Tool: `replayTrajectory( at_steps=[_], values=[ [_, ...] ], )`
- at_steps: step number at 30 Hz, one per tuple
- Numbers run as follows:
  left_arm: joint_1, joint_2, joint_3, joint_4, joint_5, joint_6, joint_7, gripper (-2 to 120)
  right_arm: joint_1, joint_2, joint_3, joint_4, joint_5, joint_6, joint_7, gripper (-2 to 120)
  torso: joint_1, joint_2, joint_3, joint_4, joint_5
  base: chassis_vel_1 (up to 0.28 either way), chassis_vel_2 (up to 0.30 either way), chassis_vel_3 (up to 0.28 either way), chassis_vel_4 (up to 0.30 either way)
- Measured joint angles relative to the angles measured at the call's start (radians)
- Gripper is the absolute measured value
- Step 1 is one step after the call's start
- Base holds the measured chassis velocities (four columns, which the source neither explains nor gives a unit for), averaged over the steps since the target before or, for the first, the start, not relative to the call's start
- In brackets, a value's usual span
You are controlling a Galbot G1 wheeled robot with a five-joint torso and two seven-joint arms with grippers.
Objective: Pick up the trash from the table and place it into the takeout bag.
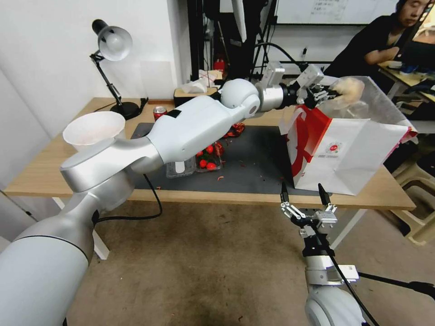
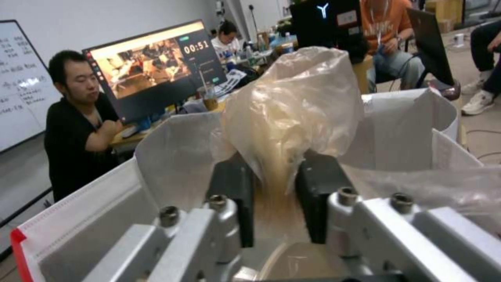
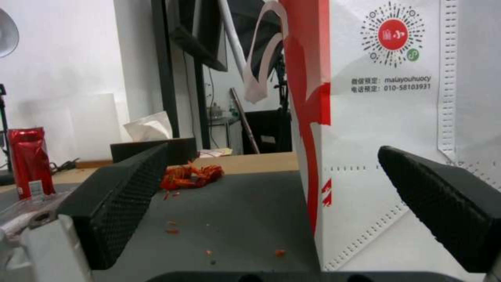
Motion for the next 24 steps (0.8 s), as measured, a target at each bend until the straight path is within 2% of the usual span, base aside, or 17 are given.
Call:
replayTrajectory(
  at_steps=[1, 3, 7, 8, 11, 12, 15, 16, 20, 24],
  values=[
    [-0.002, 0.0, 0.001, 0.002, 0.002, 0.004, 0.004, 29, 0.0, 0.0, 0.0, 0.001, 0.001, 0.0, 0.0, 100, 0.0, 0.0, 0.0, 0.0001, 0.0, 0.0, 0.0, 0.0, 0.0],
    [-0.004, 0.0, 0.001, 0.002, 0.004, 0.008, 0.005, 32, 0.001, -0.001, 0.001, 0.001, 0.001, 0.0, 0.0, 100, 0.0, 0.0, 0.0, 0.0002, -0.0001, 0.0, 0.0, 0.0, 0.0],
    [-0.014, 0.0, 0.009, 0.006, 0.008, 0.018, 0.01, 51, 0.003, -0.002, 0.003, 0.005, 0.005, -0.004, 0.002, 100, 0.0, 0.0, 0.0, 0.0, -0.0001, 0.0, 0.0, 0.0, 0.0],
    [-0.014, 0.0, 0.009, 0.006, 0.008, 0.018, 0.01, 51, 0.003, -0.002, 0.003, 0.005, 0.005, -0.004, 0.002, 100, 0.0, 0.0, 0.0, 0.0, -0.0001, 0.0, 0.0, 0.0, 0.0],
    [-0.023, 0.001, 0.015, 0.008, 0.008, 0.021, 0.015, 67, 0.004, -0.002, 0.004, 0.008, 0.007, -0.005, 0.002, 100, 0.0, 0.0, 0.0, 0.0001, -0.0001, 0.0, 0.0, 0.0, 0.0],
    [-0.023, 0.001, 0.015, 0.008, 0.008, 0.021, 0.015, 67, 0.004, -0.002, 0.004, 0.008, 0.007, -0.005, 0.002, 100, 0.0, 0.0, 0.0, 0.0001, -0.0001, 0.0, 0.0, 0.0, 0.0],
    [-0.026, 0.0, 0.009, 0.009, 0.008, 0.022, 0.016, 80, 0.005, -0.002, 0.005, 0.009, 0.008, -0.005, 0.003, 100, 0.0, 0.0, 0.0, 0.0001, 0.0, 0.0, 0.0, 0.0, 0.0],
    [-0.026, 0.0, 0.009, 0.009, 0.008, 0.022, 0.016, 80, 0.005, -0.002, 0.005, 0.009, 0.008, -0.005, 0.003, 100, 0.0, 0.0, 0.0, 0.0001, 0.0, 0.0, 0.0, 0.0, 0.0],
    [-0.02, -0.005, -0.044, 0.006, 0.005, 0.013, 0.006, 97, 0.003, 0.001, 0.007, 0.012, 0.009, -0.005, 0.003, 100, 0.0, 0.0, 0.0, 0.0, -0.0001, 0.0, 0.0, 0.0, 0.0],
    [-0.004, 0.014, -0.095, -0.022, -0.016, 0.008, -0.022, 100, 0.002, 0.001, 0.009, 0.015, 0.008, -0.005, 0.004, 100, 0.0, 0.0, 0.0, -0.0005, 0.0, 0.0, 0.0, 0.0, 0.0]
  ],
)
